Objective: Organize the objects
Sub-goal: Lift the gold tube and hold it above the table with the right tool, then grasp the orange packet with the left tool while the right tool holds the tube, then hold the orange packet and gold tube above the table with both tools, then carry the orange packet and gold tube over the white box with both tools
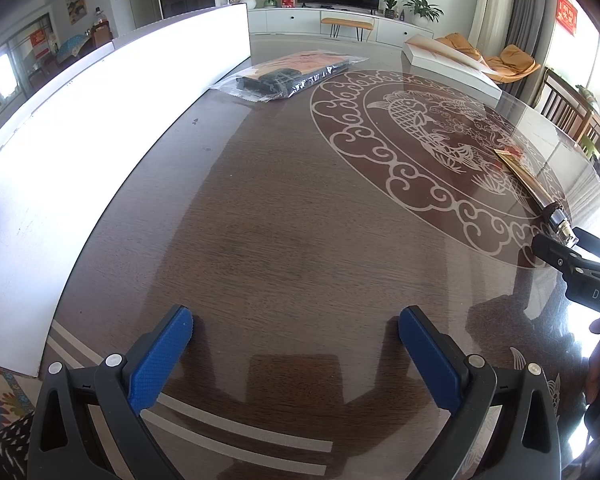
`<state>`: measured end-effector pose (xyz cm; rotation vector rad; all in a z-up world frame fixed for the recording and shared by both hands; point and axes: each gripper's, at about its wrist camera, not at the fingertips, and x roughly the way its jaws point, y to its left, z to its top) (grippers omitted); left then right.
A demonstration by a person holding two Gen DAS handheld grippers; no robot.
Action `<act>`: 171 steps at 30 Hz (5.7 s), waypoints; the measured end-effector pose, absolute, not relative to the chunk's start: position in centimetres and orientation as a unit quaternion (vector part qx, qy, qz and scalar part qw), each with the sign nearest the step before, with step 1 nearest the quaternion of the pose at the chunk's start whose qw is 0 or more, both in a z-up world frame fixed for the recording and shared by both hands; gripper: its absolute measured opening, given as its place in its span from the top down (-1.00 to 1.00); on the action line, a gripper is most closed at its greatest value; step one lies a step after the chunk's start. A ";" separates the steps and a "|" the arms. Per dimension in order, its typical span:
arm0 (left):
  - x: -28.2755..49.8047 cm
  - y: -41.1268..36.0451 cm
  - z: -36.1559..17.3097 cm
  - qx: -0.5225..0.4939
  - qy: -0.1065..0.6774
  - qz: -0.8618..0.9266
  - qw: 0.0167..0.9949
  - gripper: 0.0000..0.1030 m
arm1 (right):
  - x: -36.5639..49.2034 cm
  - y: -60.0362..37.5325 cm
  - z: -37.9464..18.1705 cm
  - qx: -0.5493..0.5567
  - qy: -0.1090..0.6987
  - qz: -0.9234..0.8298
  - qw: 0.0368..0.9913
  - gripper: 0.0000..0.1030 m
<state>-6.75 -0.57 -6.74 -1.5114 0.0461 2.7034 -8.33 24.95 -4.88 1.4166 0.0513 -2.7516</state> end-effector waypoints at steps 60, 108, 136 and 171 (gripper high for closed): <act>-33.1 -1.9 -6.6 -0.472 0.053 0.876 0.083 -0.55 | -8.4 25.1 -4.9 0.456 0.011 -0.889 0.030 -1.00; -9.7 -2.0 -6.6 -0.447 0.027 0.893 0.037 -0.60 | -8.5 25.2 -4.8 0.456 0.013 -0.890 0.030 -1.00; -8.6 -2.2 -4.9 -0.416 0.011 0.907 0.061 -0.49 | -8.8 26.4 -1.2 0.501 -0.075 -0.856 0.104 0.45; -9.6 -2.0 -6.1 -0.468 0.045 0.880 0.072 -0.47 | -7.7 23.2 -2.8 0.549 0.044 -0.824 0.136 0.10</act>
